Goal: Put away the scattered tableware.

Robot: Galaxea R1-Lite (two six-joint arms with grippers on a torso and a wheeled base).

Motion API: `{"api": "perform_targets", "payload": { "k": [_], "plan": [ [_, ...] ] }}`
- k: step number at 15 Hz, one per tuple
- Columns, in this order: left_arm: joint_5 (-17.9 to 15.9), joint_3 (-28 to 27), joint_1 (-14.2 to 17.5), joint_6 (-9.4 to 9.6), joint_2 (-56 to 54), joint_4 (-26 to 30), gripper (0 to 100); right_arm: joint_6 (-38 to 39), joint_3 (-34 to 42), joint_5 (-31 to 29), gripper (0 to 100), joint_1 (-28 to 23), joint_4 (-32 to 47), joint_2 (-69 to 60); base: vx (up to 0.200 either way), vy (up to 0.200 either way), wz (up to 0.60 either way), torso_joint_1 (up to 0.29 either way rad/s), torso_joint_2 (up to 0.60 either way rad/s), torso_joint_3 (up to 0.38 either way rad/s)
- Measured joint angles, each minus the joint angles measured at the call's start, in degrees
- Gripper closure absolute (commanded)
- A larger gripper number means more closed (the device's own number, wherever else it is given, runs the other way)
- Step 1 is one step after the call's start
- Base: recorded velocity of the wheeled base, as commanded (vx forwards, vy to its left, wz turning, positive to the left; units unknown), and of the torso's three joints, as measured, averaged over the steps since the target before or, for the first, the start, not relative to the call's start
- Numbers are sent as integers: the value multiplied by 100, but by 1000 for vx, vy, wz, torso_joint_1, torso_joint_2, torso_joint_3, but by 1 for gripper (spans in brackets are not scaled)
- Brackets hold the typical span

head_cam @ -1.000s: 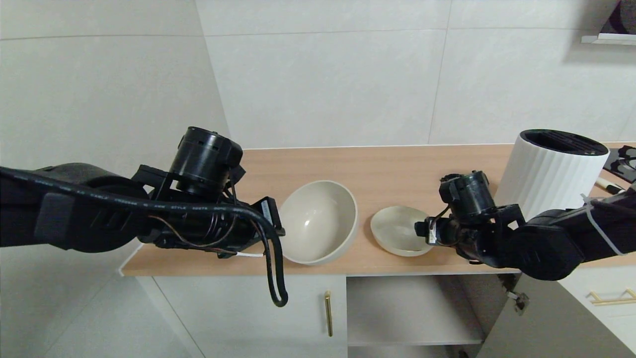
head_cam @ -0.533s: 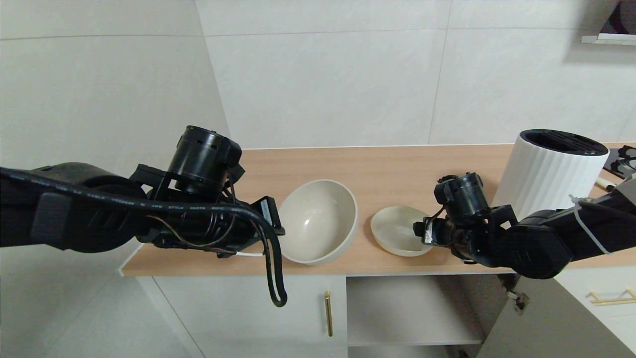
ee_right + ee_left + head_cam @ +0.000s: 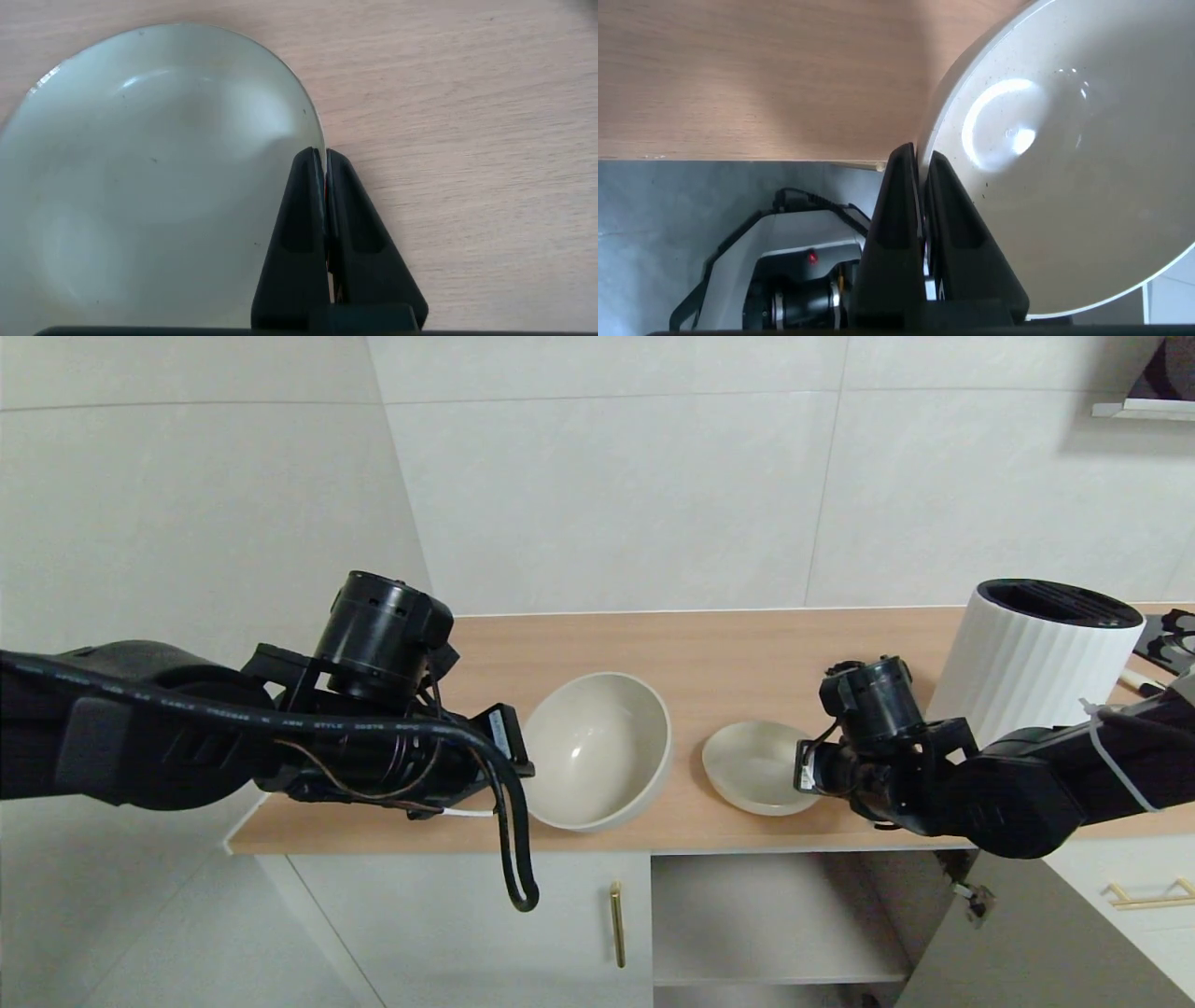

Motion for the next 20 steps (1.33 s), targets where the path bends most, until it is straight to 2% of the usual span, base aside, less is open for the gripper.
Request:
{"api": "perform_targets", "payload": {
  "k": [4,6,11,12,13,16,20],
  "plan": [
    [93,87,0,0,-154,6,100,1,129,148,100,0,33,-297,0,0,0,0,0,0],
    [112,238,13,43,-408,11,100,-5,296,553,100,-7,193,-673,0,0,0,0,0,0],
    [107,897,148,196,-1477,5,100,-183,528,1653,100,-90,1684,-2286,0,0,0,0,0,0],
    [107,1007,151,361,-1668,2,100,-245,573,1743,100,-121,1831,-2586,0,0,0,0,0,0],
    [107,1090,156,427,-1794,5,100,-282,667,1815,100,-149,1910,-2845,0,0,0,0,0,0],
    [96,1180,162,446,-1874,-5,100,-322,1011,1842,100,-187,1948,-3209,0,0,0,0,0,0],
    [73,1197,158,451,-1749,-2,100,-324,1118,1813,100,-341,1924,-3294,-150,0,0,4,2,3]
  ]
}}
